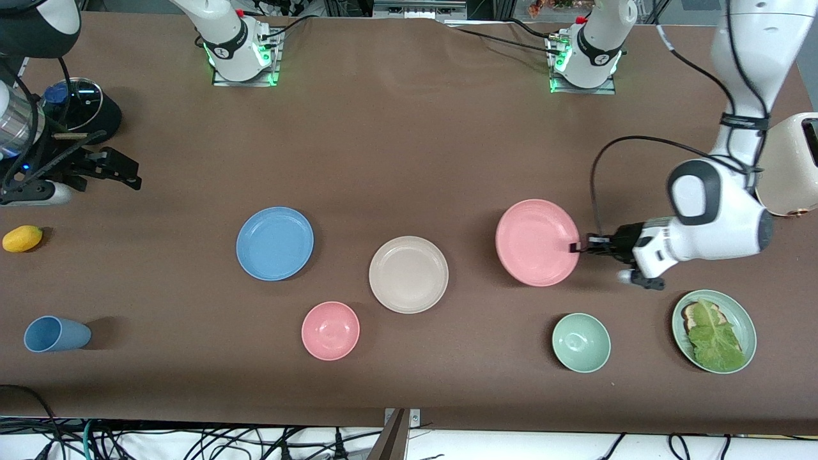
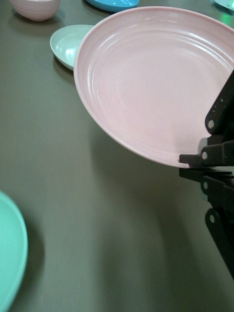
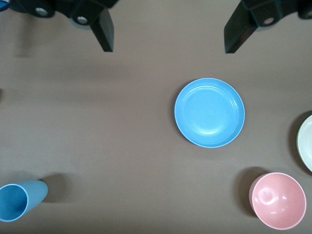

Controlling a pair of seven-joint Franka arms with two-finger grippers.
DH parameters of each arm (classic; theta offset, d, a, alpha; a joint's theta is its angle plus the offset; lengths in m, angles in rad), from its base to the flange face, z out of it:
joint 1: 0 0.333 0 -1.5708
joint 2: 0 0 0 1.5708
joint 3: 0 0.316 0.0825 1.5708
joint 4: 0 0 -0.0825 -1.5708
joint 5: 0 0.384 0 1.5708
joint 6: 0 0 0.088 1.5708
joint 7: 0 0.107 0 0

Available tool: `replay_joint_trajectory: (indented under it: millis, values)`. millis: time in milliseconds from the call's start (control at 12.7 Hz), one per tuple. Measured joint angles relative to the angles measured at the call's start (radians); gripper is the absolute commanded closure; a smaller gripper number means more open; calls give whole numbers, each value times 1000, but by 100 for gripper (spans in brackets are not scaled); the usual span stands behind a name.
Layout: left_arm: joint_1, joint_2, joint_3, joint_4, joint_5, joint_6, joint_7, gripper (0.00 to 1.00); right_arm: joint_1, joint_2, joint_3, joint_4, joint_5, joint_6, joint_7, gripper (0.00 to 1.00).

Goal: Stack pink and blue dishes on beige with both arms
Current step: 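Carry the pink plate over the beige plate while the right gripper reaches out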

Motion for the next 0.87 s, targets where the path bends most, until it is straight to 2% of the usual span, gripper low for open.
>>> replay_joint_trajectory:
  millis: [393, 629, 865]
  values:
    - [-279, 67, 2, 8, 0, 277, -288, 100, 18, 138, 3, -8, 0, 89, 0, 0]
    - [-381, 128, 17, 48, 0, 349, -404, 100, 39, 178, 3, -14, 0, 134, 0, 0]
    - [-463, 180, 61, 96, 0, 392, -473, 100, 62, 185, 4, -134, 1, 299, 3, 0]
